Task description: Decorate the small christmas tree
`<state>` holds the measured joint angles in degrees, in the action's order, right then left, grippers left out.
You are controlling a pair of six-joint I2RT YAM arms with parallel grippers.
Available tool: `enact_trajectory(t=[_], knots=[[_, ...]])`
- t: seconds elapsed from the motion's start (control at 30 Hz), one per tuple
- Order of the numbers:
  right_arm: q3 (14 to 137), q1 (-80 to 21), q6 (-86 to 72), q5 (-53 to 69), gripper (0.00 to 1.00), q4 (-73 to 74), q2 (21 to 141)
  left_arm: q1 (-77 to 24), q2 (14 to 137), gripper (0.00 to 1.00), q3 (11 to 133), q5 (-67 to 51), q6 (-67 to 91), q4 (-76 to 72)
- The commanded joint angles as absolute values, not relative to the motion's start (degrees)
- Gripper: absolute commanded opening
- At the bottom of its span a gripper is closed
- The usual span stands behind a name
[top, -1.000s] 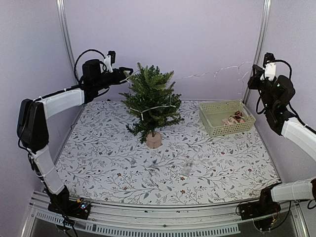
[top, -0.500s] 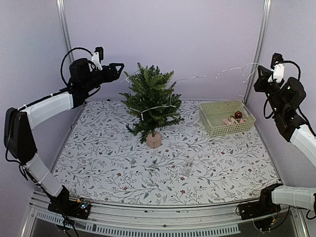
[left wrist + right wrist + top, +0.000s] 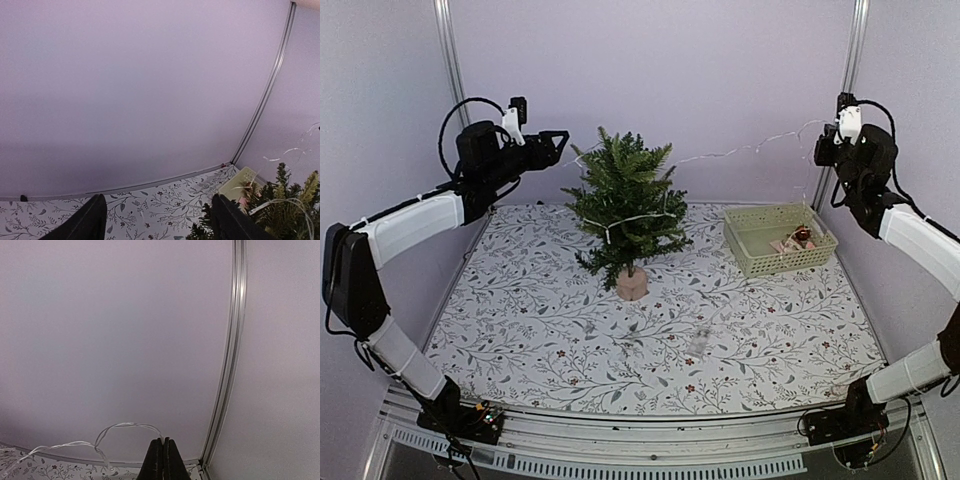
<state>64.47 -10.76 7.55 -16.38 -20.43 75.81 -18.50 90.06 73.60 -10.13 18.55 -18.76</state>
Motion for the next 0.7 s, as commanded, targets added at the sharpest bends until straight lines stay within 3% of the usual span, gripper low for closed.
enact_trajectory(t=[0.0,0.4,0.67], knots=[[71.0,-8.1,12.1,-20.2,0.00,-21.8,78.0,-19.1,89.0,0.73,73.4,-9.4,17.9,-19.6],[79.0,-5.5,10.1,-11.7,0.00,-17.9,87.3,-19.0,89.1,0.74,73.9,-9.8,17.0,-19.0],[75.9,-5.5,9.8,-9.7,0.00,-17.5,80.6,-19.1,88.9,0.74,72.7,-9.5,17.6,-20.2]])
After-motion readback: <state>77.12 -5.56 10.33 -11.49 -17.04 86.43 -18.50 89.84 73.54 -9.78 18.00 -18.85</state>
